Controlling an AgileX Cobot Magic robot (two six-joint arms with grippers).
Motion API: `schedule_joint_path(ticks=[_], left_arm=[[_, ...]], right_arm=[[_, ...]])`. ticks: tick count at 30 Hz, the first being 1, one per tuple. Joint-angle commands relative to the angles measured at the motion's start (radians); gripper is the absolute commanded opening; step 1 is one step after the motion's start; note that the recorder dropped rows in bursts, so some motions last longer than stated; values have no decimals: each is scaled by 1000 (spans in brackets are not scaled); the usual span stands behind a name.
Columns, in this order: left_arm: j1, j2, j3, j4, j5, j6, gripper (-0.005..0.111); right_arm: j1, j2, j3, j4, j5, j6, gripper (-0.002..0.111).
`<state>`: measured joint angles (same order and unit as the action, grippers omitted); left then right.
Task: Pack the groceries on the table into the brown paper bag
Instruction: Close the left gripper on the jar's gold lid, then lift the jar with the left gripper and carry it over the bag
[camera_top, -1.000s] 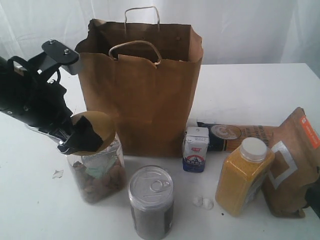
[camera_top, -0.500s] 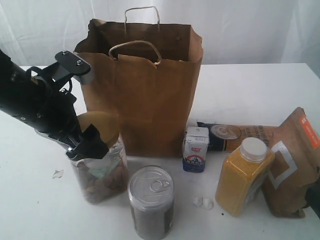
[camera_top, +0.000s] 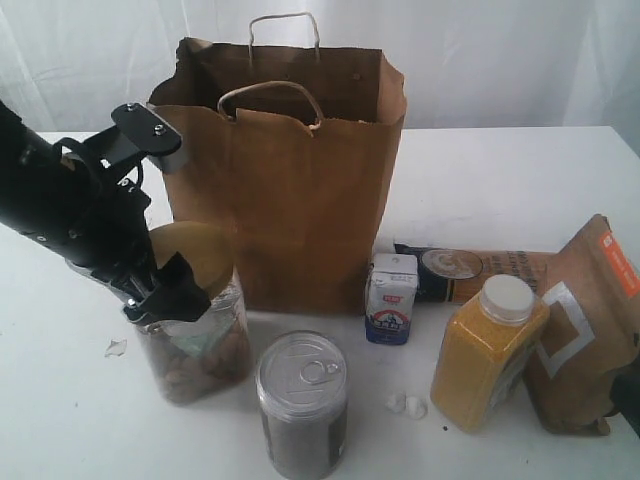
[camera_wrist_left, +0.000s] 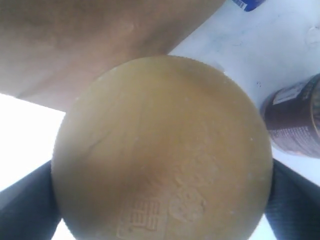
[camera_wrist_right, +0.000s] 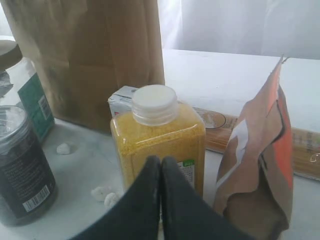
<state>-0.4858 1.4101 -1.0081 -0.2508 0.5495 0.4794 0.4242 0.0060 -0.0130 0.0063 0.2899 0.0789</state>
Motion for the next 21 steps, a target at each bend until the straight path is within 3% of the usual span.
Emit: schedule_joint_path(ticks=[1, 11, 17, 21], left_arm=[[-5, -74, 1, 50, 51, 7, 0], [-3, -311, -36, 156, 173, -50, 0], [-3, -410, -197, 328, 222, -145, 0], [-3, -422, -321, 350, 215, -144, 0]], right_arm=[[-6, -6, 4, 1, 0, 5, 0], [-6, -6, 4, 1, 0, 5, 0], [-6, -6, 4, 1, 0, 5, 0], [-6, -6, 4, 1, 0, 5, 0]])
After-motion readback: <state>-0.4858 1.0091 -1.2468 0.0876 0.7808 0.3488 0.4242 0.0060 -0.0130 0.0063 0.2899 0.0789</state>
